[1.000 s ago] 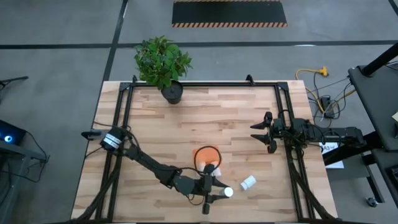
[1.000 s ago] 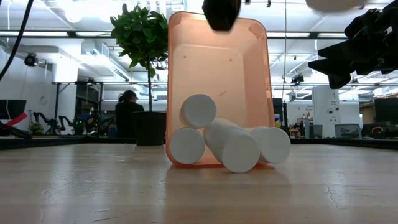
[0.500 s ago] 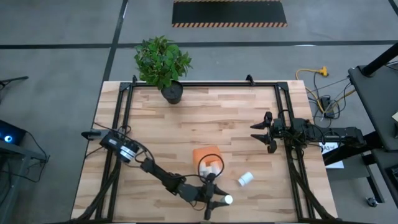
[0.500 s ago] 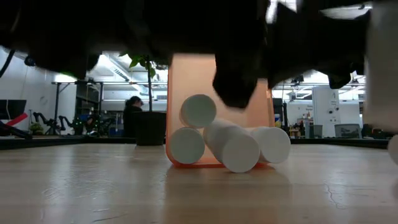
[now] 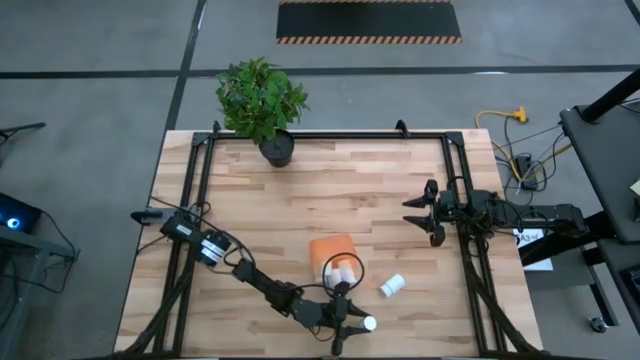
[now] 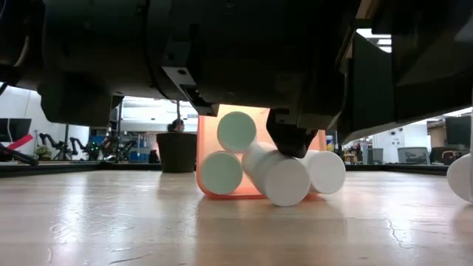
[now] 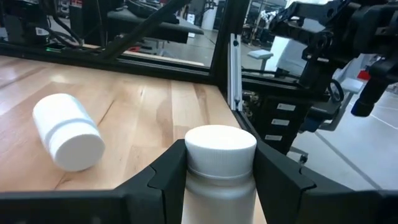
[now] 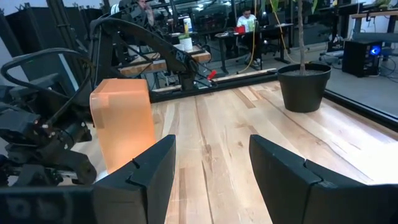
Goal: Pick and place pill bottles into a basket
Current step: Put the white pill bottle into the orange container
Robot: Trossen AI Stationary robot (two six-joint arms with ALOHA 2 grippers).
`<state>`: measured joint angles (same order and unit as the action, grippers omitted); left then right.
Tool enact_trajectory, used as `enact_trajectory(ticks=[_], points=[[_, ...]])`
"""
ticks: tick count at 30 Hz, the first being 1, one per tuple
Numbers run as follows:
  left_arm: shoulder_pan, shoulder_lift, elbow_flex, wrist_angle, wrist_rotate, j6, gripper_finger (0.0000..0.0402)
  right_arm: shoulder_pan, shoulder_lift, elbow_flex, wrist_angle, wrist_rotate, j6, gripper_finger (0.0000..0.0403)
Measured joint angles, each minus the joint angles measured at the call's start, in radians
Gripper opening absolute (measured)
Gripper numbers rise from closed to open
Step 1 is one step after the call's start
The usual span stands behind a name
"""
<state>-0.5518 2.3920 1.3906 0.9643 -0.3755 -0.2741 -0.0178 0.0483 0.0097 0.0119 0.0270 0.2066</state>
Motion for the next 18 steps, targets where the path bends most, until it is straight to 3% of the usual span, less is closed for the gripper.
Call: enact_trajectory(ticks=[8, 13, 18], points=[[0.000, 0.001, -0.006, -0.027, -0.001, -0.008, 0.0139, 0.000, 0.000, 0.000, 0.000, 0.000, 0.000, 0.0194], [0.000, 0.001, -0.007, -0.034, 0.000, -0.011, 0.0177, 0.000, 0.000, 0.000, 0.000, 0.000, 0.000, 0.0194], [-0.002, 0.002, -0.008, -0.040, 0.000, -0.011, 0.0186, 0.000, 0.000, 0.000, 0.000, 0.000, 0.000, 0.0194]])
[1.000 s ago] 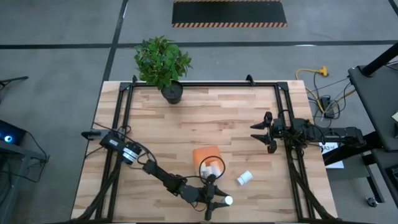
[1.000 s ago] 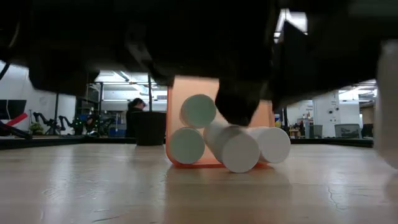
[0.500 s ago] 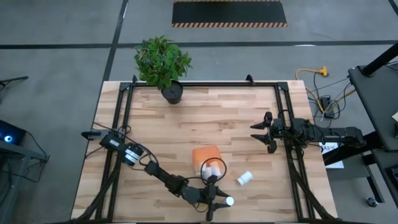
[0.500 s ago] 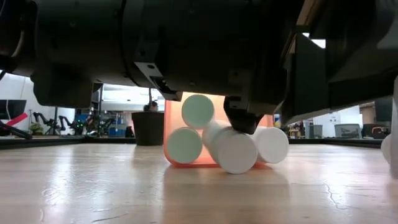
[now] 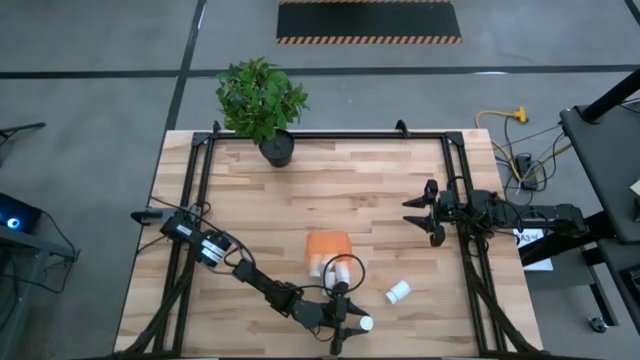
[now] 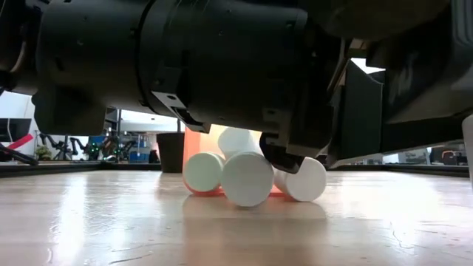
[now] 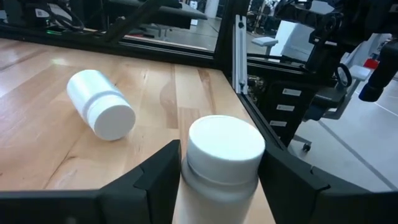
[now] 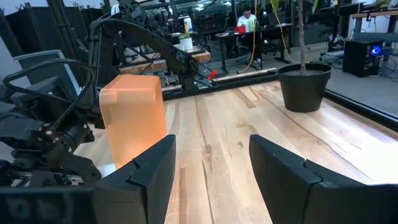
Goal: Pick and place pill bottles into a basket
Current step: Put the white pill bottle into the orange container
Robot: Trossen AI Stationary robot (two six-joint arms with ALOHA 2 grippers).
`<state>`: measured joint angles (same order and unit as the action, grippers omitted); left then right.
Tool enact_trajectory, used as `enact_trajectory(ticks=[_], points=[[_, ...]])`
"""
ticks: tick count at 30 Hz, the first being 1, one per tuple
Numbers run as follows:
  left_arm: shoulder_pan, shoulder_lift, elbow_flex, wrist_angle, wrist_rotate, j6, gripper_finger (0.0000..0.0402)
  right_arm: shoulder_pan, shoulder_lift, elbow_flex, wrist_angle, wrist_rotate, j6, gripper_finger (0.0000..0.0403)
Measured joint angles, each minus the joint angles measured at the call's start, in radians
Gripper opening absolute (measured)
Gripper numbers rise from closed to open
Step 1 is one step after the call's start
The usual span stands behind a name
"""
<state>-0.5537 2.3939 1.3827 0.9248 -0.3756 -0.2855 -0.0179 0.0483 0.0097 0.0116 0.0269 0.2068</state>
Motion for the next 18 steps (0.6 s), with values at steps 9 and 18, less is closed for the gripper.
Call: enact_trajectory(ticks=[9, 18], points=[[-0.009, -0.007, 0.000, 0.006, 0.000, 0.000, 0.0190, 0.000, 0.000, 0.000, 0.000, 0.000, 0.000, 0.0194], [-0.010, -0.044, 0.000, 0.006, 0.000, 0.011, 0.0191, 0.000, 0.000, 0.000, 0.000, 0.000, 0.000, 0.0194]])
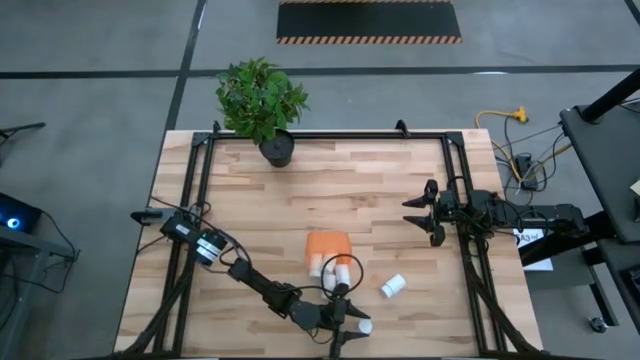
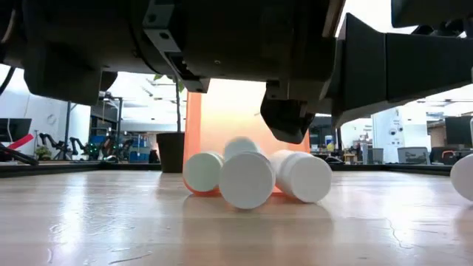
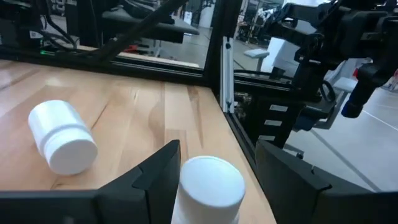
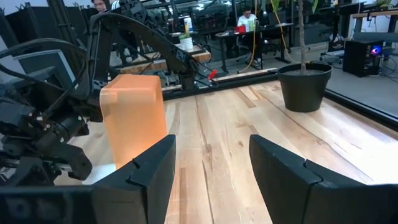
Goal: Pick and place pill bottles into a basket
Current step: Put the white pill bottle into the orange container, then adjust the orange container on the table
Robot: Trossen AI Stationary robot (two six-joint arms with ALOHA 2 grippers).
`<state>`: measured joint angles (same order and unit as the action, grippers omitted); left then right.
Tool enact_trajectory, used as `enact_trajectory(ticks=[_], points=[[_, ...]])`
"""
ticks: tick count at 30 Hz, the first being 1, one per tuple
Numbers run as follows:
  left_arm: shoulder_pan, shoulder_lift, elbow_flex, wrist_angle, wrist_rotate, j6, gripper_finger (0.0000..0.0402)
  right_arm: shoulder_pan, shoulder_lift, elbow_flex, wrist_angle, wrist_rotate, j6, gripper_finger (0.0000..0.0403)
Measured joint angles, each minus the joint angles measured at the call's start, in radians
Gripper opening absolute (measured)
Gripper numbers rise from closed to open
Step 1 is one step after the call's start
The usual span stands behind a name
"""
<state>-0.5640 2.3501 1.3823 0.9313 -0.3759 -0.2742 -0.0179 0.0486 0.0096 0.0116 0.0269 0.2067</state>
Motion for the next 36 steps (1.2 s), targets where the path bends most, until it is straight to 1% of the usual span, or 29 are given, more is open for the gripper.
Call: enact_trajectory(ticks=[3, 8, 11, 13, 19, 25, 28, 36], points=[[0.000, -0.016, 0.000, 0.000, 0.000, 0.006, 0.0191, 0.000, 0.000, 0.000, 0.000, 0.000, 0.000, 0.0194], [0.000, -0.063, -0.001, -0.008, -0.021, 0.095, 0.0191, 0.000, 0.000, 0.000, 0.000, 0.000, 0.000, 0.0194], [0.000, -0.094, -0.002, -0.035, -0.030, 0.102, 0.0191, 0.000, 0.000, 0.000, -0.001, 0.000, 0.000, 0.0194], [0.000, -0.121, -0.002, -0.098, -0.034, 0.102, 0.0191, 0.000, -0.001, 0.000, 0.001, 0.000, 0.000, 0.0194], [0.000, -0.246, -0.002, -0.382, -0.079, 0.115, 0.0191, 0.000, 0.000, 0.000, 0.000, 0.000, 0.000, 0.0194], [-0.002, -0.382, 0.000, -0.581, -0.080, 0.295, 0.0191, 0.000, 0.000, 0.000, 0.001, 0.000, 0.000, 0.0194], [-0.010, -0.439, 0.000, -0.652, -0.099, 0.336, 0.0191, 0.000, 0.000, 0.000, 0.001, 0.000, 0.000, 0.0194], [-0.051, -0.572, 0.001, -0.903, -0.248, 0.333, 0.0191, 0.000, -0.001, 0.000, 0.000, 0.000, 0.000, 0.0194]])
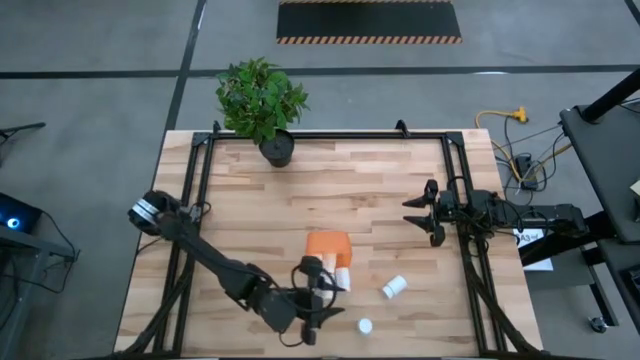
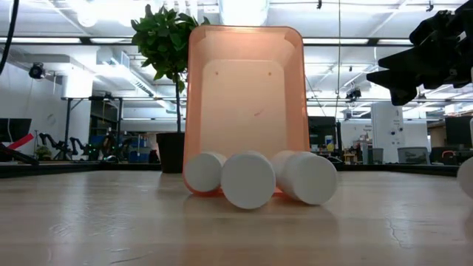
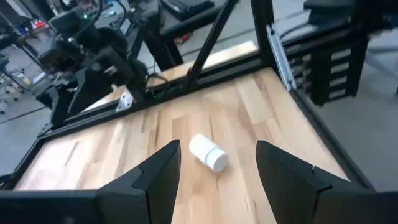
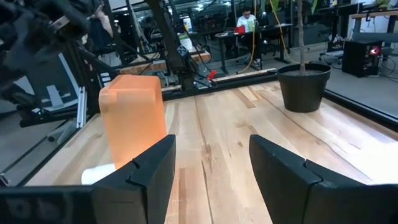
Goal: Pick and place pill bottles into a basket
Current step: Adjust the orange container on the table
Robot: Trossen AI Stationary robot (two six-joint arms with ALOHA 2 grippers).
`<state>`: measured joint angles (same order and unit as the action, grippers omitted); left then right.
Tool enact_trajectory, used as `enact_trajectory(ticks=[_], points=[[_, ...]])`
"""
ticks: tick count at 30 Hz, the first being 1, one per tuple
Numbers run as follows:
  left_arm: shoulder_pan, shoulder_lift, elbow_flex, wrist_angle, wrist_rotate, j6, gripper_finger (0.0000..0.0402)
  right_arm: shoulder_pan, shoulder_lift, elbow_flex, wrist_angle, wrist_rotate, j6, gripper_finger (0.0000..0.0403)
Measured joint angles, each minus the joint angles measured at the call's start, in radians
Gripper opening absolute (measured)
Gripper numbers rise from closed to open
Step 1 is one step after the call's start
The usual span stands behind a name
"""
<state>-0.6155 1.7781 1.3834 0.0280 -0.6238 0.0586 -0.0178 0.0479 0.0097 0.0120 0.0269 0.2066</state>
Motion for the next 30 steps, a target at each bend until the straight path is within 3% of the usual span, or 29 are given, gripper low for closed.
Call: enact_trajectory(ticks=[5, 10, 22, 30], points=[[-0.015, -0.051, 0.002, -0.118, -0.034, -0.013, 0.0191, 0.000, 0.000, 0.000, 0.000, 0.000, 0.000, 0.0194], [-0.015, -0.065, 0.046, -0.288, -0.101, -0.131, 0.0191, 0.000, 0.000, 0.000, 0.000, 0.000, 0.000, 0.0194], [-0.021, -0.066, 0.131, -0.442, -0.104, -0.129, 0.0191, 0.000, 0.001, 0.000, 0.000, 0.000, 0.000, 0.0194], [0.004, -0.059, 0.113, -0.537, -0.154, -0.050, 0.0191, 0.000, 0.000, 0.000, 0.000, 0.000, 0.000, 0.0194]])
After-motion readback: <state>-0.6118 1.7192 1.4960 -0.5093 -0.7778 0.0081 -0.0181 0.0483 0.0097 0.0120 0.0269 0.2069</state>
